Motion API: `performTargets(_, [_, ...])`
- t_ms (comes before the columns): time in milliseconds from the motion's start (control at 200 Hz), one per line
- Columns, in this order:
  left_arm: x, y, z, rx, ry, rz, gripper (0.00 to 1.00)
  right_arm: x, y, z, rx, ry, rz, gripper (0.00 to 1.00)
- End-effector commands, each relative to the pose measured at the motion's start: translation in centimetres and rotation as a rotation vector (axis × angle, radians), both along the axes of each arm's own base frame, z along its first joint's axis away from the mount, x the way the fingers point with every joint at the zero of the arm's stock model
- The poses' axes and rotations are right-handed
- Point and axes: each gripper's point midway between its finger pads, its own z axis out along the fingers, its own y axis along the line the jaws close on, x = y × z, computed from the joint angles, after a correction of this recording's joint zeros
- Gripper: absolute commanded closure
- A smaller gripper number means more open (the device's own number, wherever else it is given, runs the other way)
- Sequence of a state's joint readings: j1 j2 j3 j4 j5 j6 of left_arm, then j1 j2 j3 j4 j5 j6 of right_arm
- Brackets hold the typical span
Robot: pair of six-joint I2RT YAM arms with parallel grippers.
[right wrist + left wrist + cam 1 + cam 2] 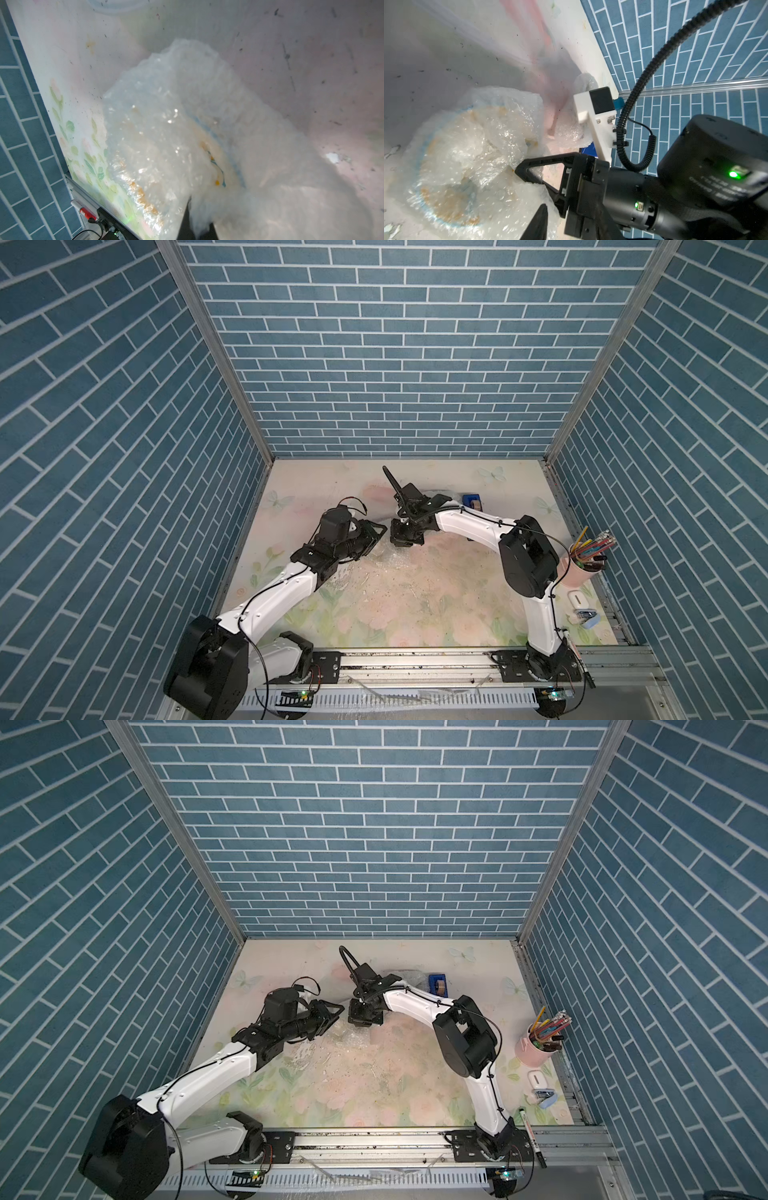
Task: Wrap bowls in bubble wrap
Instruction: Wrap the bowl in bubble wrap.
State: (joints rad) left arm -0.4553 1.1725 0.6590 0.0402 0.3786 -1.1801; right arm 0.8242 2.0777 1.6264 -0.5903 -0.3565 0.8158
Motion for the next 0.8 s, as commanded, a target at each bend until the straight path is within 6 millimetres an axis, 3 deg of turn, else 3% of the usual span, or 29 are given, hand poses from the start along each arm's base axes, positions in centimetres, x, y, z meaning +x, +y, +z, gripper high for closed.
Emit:
performTargets(0, [-1.5,0.9,-4.0,0.090,0.103,0.000,0.60,0.4,0.5,0.4,0.039,0.029,-0.023,1.00])
performTargets(75, [-1.2,0.8,-4.6,0.099,0.126,-0.002,0.60,0.3,0.4,0.2,0.039,0.034,-0.022,1.00])
performTargets(275, [0.1,-1.3,-4.0,0.062,0.111,-0.064,0.58,0.4,0.4,-0.1,0.035,0.043,-0.024,1.00])
performTargets(315, [0.5,-1.8,-2.9,0.057,0.085,-0.073,0.58,0.5,0.4,-0.2,0.034,0.043,-0.026,1.00])
performTargets(470, [-0.7,-1.0,-2.0,0.072,0.066,-0.072,0.55,0.6,0.4,-0.2,0.035,0.048,-0.027,1.00])
performTargets(545, [-1.4,0.0,-0.4,0.085,0.026,-0.052,0.52,0.6,0.4,-0.1,0.039,0.049,-0.026,1.00])
performTargets(650, [-2.7,0.5,-1.0,0.112,0.026,-0.077,0.47,0.6,0.6,0.0,0.045,0.050,-0.025,1.00])
performTargets(795, [-2.6,-0.2,-2.4,0.122,0.075,-0.115,0.49,0.7,0.7,0.3,0.063,0.049,-0.025,1.00])
